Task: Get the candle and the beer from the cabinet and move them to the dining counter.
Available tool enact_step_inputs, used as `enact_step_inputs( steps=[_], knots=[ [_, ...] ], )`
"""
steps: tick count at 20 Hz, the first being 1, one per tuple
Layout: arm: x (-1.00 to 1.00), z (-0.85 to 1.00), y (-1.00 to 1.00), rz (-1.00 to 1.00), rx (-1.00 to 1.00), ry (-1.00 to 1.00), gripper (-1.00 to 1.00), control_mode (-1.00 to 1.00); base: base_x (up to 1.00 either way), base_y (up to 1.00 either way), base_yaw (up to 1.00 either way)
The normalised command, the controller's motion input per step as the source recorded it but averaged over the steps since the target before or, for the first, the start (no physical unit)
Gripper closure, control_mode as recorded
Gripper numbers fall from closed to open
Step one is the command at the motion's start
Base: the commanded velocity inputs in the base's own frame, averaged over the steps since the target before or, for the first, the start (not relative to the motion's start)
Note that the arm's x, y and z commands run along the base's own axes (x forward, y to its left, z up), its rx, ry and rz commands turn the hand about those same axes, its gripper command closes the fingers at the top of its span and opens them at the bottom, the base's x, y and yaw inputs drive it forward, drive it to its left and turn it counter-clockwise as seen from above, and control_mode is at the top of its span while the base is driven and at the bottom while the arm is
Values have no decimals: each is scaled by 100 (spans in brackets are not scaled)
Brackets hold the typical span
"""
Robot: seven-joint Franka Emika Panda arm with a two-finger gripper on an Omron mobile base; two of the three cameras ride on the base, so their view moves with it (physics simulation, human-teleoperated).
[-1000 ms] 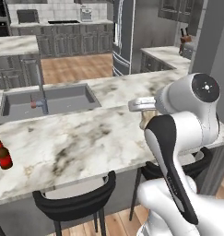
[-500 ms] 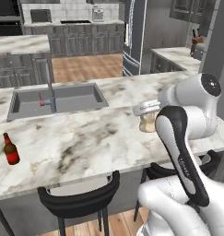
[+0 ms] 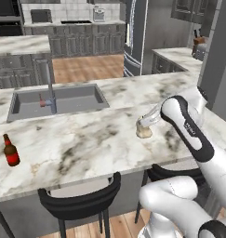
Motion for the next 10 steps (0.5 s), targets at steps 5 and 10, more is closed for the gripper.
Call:
enact_step_inputs(
  steps=[5,10],
  knots=[
    [90,-49,0,23,0,0,100,-100,0,0,0],
    [95,-46,0,18,1,0,100,-100,0,0,0]
  ],
)
